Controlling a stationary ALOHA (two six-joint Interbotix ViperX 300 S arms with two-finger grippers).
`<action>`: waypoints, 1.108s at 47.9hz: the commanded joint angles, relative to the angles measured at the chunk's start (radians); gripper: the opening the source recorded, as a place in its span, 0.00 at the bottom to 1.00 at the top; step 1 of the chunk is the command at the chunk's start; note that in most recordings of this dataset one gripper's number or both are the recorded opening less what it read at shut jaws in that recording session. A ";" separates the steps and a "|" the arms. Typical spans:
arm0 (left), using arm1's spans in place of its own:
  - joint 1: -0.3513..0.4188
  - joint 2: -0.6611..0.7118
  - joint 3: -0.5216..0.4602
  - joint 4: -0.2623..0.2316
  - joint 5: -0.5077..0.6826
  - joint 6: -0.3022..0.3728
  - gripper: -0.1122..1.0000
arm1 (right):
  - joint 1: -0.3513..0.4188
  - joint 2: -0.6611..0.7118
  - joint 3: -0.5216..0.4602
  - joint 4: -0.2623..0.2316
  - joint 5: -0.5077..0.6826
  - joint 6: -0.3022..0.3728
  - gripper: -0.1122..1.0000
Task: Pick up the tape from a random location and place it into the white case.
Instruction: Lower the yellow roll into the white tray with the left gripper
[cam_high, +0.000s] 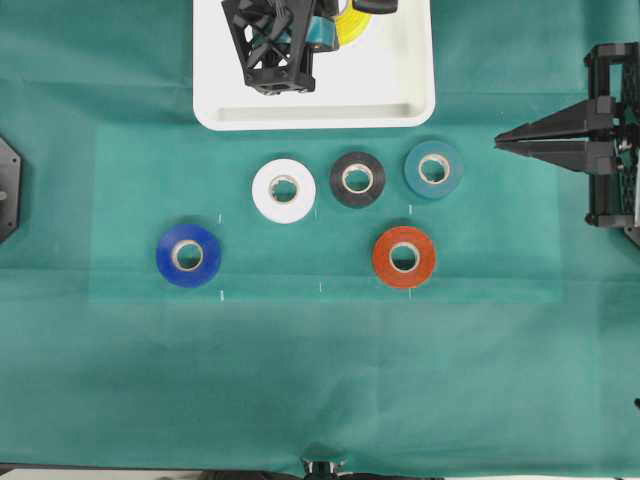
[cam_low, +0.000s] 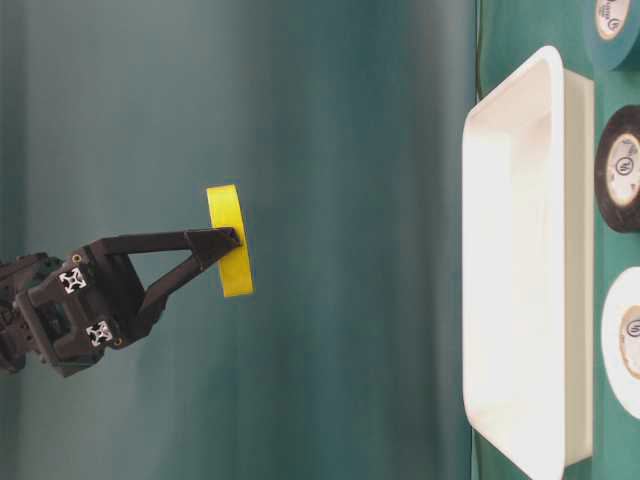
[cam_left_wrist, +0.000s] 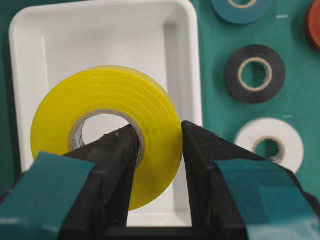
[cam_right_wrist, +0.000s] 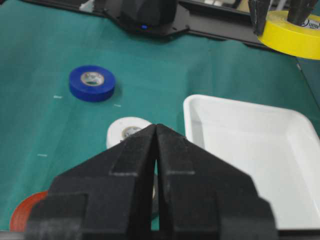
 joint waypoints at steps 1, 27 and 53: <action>0.000 -0.023 -0.011 -0.002 -0.003 -0.002 0.31 | -0.002 0.005 -0.028 -0.002 -0.006 0.000 0.10; 0.008 -0.020 0.089 0.002 -0.063 0.000 0.31 | -0.002 0.005 -0.028 -0.002 -0.006 0.002 0.10; 0.049 0.083 0.282 0.003 -0.288 0.000 0.31 | -0.002 0.005 -0.028 -0.002 -0.003 0.002 0.10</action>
